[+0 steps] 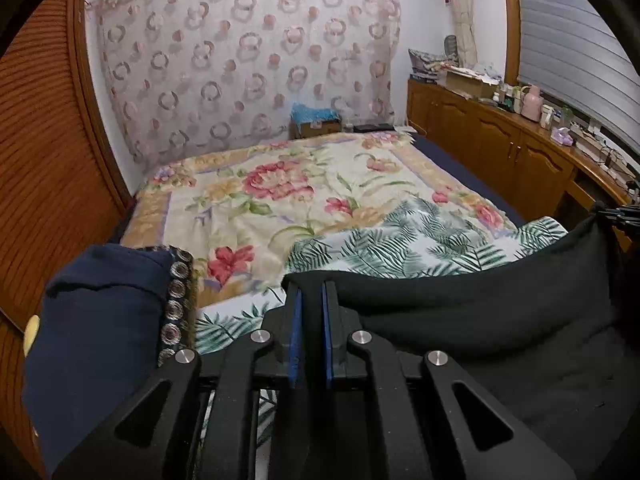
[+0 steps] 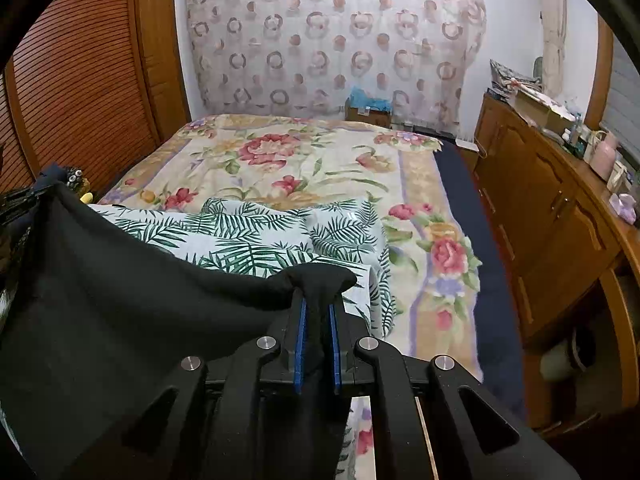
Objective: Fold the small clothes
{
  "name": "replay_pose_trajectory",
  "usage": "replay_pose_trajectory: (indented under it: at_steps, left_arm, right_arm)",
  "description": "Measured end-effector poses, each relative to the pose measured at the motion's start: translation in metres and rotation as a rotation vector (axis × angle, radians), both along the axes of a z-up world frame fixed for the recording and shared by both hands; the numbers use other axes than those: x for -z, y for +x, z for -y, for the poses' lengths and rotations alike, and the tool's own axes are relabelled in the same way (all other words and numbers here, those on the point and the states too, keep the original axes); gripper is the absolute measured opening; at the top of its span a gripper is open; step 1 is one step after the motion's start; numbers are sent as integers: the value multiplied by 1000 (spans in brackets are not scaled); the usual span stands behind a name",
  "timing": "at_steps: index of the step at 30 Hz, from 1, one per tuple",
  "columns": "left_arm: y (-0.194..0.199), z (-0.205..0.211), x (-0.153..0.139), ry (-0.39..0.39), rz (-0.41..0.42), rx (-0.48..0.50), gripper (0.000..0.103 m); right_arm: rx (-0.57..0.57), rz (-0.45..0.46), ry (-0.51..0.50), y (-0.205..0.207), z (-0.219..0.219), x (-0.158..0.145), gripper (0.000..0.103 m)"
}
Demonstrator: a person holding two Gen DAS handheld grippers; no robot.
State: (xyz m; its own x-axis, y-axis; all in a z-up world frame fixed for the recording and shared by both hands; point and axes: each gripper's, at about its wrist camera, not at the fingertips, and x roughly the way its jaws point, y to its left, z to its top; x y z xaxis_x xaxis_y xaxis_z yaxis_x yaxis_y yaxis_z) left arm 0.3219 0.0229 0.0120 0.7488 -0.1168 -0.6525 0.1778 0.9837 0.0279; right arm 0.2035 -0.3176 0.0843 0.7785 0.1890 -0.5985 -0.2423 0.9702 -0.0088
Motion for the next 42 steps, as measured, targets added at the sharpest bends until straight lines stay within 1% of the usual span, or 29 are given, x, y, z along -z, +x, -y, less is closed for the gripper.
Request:
replay_pose_trajectory:
  at_steps: [1, 2, 3, 4, 5, 6, 7, 8, 9, 10, 11, 15, 19, 23, 28, 29, 34, 37, 39, 42]
  left_arm:
    - [-2, 1, 0, -1, -4, 8, 14]
    - [-6, 3, -1, 2, -1, 17, 21]
    - [-10, 4, -2, 5, 4, 24, 32]
    - [-15, 3, -2, 0, 9, 35, 38]
    - [-18, 4, -2, -9, 9, 41, 45]
    - [-26, 5, -2, -23, 3, 55, 46]
    - [-27, 6, -2, -19, -3, 59, 48]
    - [-33, 8, -1, -11, -6, 64, 57]
    - [-43, 11, -1, -8, 1, 78, 66]
    - [-47, 11, -1, -11, 3, 85, 71]
    - [-56, 13, 1, -25, 1, 96, 73]
    - [-78, 14, 7, -33, -14, 100, 73]
    - [-91, 16, 14, -28, -36, 108, 73]
    - [-97, 17, 23, -16, -63, 107, 73]
    - [-105, 10, 31, -28, -85, 85, 73]
    - [-106, 9, 33, -25, -89, 82, 73]
    - [-110, 7, 39, -14, -106, 63, 73]
    - [-112, 6, 43, -7, -116, 54, 73]
    - [-111, 5, 45, 0, -124, 40, 73]
    - [-112, -1, 47, -2, -132, 17, 73]
  right_arm:
    - [8, 0, 4, 6, 0, 0, 8]
    - [18, -5, 3, 8, 0, 2, 12]
    - [29, -12, -3, 8, 0, 3, 16]
    - [37, -15, -13, 15, -1, 9, 17]
    - [37, -10, -22, 15, -1, 10, 20]
    - [34, 0, -25, 13, -1, 11, 28]
    - [36, 9, -21, 9, 1, 10, 34]
    - [37, 15, -8, 3, 3, 7, 48]
    - [38, 26, 10, -2, 6, 6, 58]
    - [39, 37, 24, -6, 9, 7, 62]
    - [41, 45, 31, -12, 10, 7, 65]
    - [63, 60, 35, -40, 14, 11, 65]
    - [32, -3, 84, -69, 19, 24, 65]
    - [40, -30, 92, -102, 28, 29, 65]
    - [59, -69, 117, -134, 42, 36, 65]
    - [67, -91, 115, -137, 44, 43, 65]
    - [95, -148, 127, -133, 50, 59, 65]
    - [96, -155, 99, -127, 47, 65, 65]
    - [89, -160, 103, -120, 45, 68, 65]
    - [85, -136, 73, -117, 34, 68, 63]
